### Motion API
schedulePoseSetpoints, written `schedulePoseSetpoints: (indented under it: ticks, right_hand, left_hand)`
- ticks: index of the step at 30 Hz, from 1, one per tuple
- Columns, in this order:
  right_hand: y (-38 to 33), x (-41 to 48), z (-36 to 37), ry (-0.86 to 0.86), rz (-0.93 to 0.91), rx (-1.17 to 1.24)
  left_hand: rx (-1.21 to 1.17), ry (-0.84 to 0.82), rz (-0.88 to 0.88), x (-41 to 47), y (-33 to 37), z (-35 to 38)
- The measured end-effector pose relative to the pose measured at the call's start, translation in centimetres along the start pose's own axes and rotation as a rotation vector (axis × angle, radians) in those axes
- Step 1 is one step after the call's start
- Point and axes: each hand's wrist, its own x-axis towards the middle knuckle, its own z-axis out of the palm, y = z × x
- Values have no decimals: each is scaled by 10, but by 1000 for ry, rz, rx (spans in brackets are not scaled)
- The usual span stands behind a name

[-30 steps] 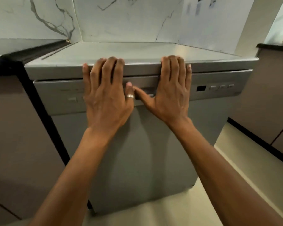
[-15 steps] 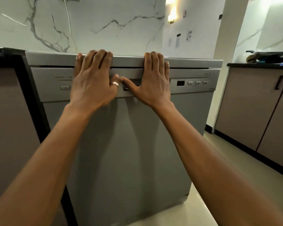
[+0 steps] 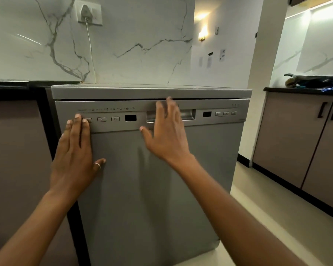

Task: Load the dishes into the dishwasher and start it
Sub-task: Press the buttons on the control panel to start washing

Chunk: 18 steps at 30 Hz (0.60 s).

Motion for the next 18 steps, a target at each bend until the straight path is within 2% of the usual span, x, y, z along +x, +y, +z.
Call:
schedulePoseSetpoints:
  ticks: [5,8,18]
  right_hand:
    - [-30,-50,28,-123,-149,-55]
    - [-40,-62,43,-114,-218,-108]
    - [-62,-65,52,-141,-203,-113]
  left_hand:
    - [31,-35,-5,2,-5,-6]
    - [51,-41,3,2,-7,-7]
    - [92,-62,-13,0,-6,-8]
